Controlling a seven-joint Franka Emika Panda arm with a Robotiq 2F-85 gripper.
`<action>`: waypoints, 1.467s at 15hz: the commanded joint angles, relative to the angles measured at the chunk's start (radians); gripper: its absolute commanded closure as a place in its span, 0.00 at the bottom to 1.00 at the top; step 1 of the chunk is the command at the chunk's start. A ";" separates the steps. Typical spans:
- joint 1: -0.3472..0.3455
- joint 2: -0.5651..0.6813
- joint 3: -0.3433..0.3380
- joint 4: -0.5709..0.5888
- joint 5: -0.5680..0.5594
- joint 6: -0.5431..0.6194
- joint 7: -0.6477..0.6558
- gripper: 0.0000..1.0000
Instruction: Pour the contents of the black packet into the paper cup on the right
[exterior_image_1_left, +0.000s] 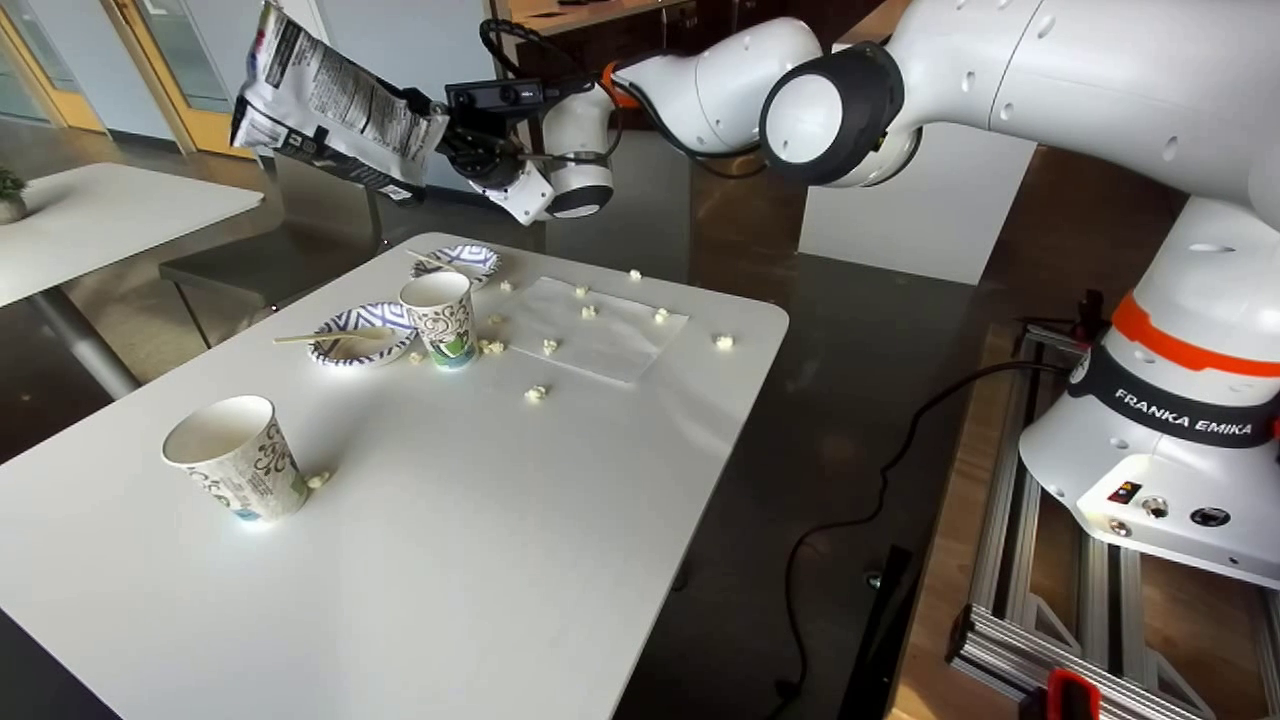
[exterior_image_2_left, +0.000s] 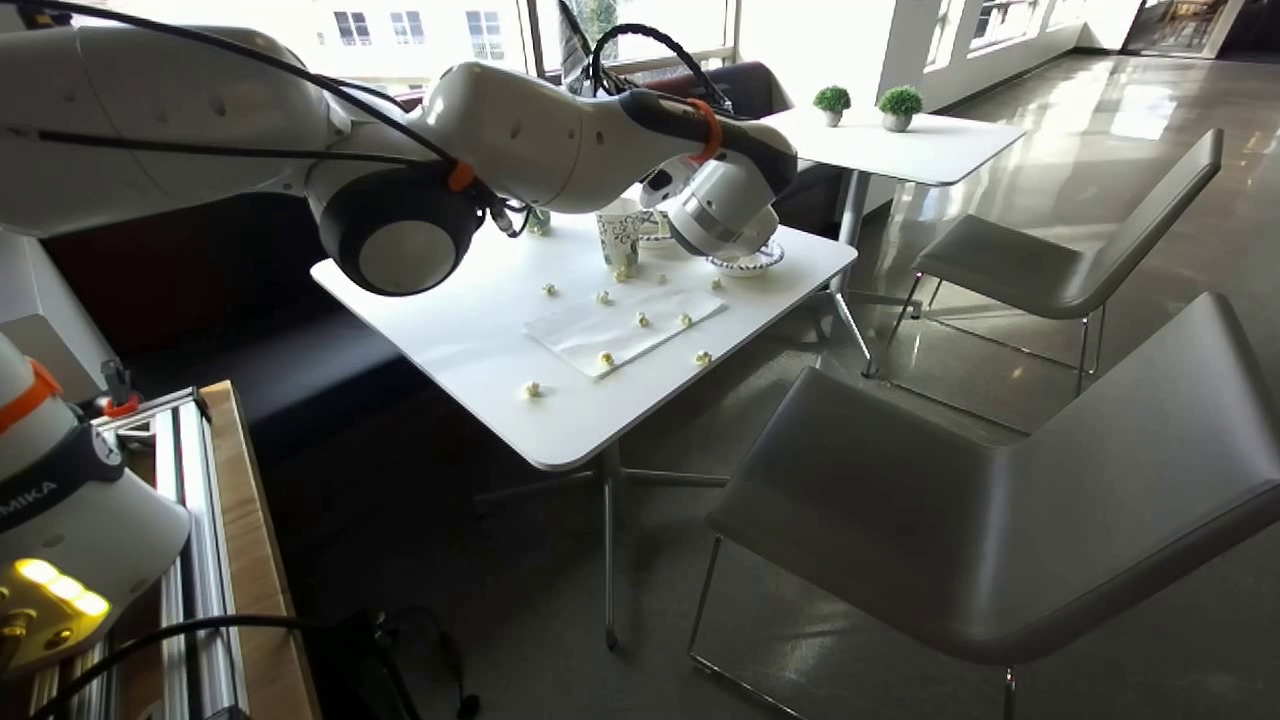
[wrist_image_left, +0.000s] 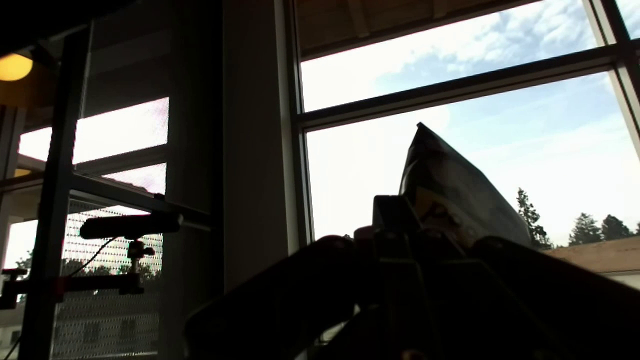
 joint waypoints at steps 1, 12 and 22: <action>0.026 0.013 -0.051 0.031 -0.023 0.027 0.014 1.00; -0.006 0.000 0.037 -0.032 0.051 -0.063 0.005 1.00; 0.044 0.004 -0.026 -0.022 0.042 0.000 0.044 1.00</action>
